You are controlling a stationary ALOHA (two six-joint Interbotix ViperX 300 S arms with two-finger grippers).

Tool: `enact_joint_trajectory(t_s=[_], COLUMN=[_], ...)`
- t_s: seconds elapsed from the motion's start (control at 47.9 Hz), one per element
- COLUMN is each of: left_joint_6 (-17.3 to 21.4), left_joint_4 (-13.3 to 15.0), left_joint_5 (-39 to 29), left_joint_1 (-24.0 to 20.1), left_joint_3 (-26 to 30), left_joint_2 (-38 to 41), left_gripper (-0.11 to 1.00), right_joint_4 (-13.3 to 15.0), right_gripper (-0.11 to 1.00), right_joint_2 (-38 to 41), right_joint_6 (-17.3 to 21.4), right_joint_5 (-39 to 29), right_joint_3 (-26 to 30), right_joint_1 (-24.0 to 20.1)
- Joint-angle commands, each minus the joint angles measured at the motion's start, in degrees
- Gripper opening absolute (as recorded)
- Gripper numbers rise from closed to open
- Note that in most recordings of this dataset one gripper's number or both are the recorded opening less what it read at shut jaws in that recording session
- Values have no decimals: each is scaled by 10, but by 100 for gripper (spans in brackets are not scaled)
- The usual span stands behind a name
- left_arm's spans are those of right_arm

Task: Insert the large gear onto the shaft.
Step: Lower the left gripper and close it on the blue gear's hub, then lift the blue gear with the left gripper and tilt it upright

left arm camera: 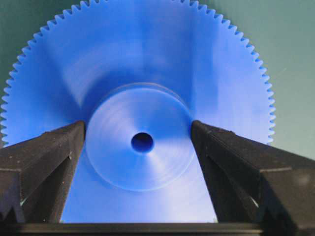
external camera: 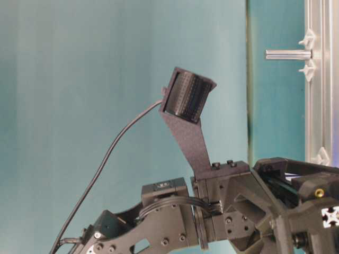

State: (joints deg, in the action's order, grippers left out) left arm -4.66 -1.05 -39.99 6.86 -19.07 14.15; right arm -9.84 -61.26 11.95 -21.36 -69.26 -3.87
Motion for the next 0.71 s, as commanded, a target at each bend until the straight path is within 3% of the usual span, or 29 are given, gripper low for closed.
enact_joint_trajectory(t_s=[0.0, 0.688], left_joint_6=[2, 10], left_joint_4=[-1, -1], left_joint_5=[-2, 27], left_joint_1=[4, 17], left_joint_3=[-3, -45], left_joint_2=[-4, -5], left_gripper=[91, 91], right_joint_4=[-2, -2], right_gripper=[11, 11], right_joint_2=[1, -25], right_joint_6=[17, 31], right_joint_5=[15, 19], right_joint_3=[4, 3], right_joint_1=[-1, -1])
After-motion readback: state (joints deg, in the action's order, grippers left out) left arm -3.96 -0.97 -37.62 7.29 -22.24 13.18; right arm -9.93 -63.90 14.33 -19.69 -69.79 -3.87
